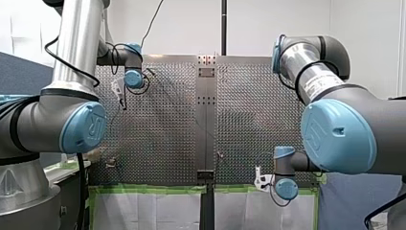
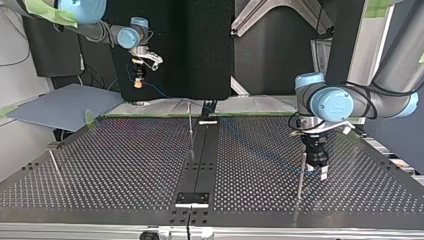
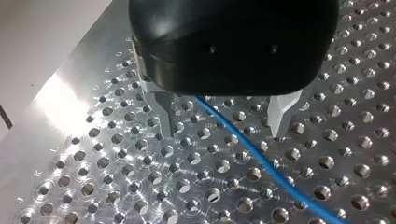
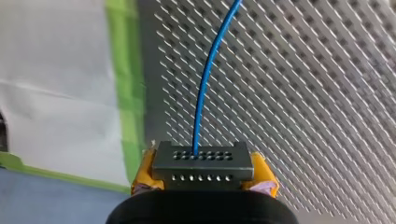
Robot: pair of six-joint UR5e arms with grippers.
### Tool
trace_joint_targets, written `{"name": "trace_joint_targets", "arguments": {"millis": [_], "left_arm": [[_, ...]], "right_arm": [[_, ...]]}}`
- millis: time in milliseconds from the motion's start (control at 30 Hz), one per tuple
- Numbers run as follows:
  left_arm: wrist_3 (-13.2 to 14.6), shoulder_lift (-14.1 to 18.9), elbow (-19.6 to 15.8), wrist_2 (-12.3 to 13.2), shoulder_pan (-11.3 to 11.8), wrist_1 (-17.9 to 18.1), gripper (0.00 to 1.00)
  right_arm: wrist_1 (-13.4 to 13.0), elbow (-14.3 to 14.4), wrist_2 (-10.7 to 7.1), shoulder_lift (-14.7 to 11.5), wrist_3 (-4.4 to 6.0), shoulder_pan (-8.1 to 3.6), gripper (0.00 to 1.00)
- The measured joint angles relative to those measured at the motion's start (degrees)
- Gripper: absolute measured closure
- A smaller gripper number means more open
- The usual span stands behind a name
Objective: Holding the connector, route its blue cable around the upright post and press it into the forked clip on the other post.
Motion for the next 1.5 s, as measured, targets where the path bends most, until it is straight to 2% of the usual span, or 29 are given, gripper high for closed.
{"name": "trace_joint_targets", "arguments": {"millis": [167,233,433,533,733,1033,1167,1367,1500], "left_arm": [[0.0,0.0,0.0,0.0,0.1,0.0,0.0],[0.0,0.0,0.0,0.0,0.1,0.0,0.0],[0.0,0.0,0.0,0.0,0.2,0.0,0.0],[0.0,0.0,0.0,0.0,0.3,0.0,0.0],[-0.2,0.0,-0.1,0.0,0.4,0.0,0.0],[-0.3,0.0,-0.1,0.0,0.2,0.0,0.0],[-0.4,0.0,-0.1,-0.5,0.1,-0.1,0.0],[-2.6,0.0,-0.3,-0.7,0.3,0.0,0.0],[-4.7,0.0,-0.7,0.8,1.0,1.3,0.0]], "right_arm": [[0.2,-0.7,-2.16,1.7,-2.61,1.02,1.0],[0.3,-0.9,-3.21,1.8,-3.72,1.36,1.0],[0.3,-1.2,-4.9,1.0,-6.66,2.11,1.0],[0.6,-1.2,-5.44,-0.1,-7.23,2.49,1.0],[1.3,-1.2,-5.71,-1.9,-7.12,3.16,1.0],[1.0,-1.3,-6.0,-2.1,-6.61,3.84,1.0],[0.6,-1.5,-6.65,-2.1,-5.9,4.02,1.0],[0.8,-1.8,-7.19,-2.1,-5.54,4.46,1.0],[1.6,-2.0,-7.18,-2.1,-5.57,4.86,1.0]]}}
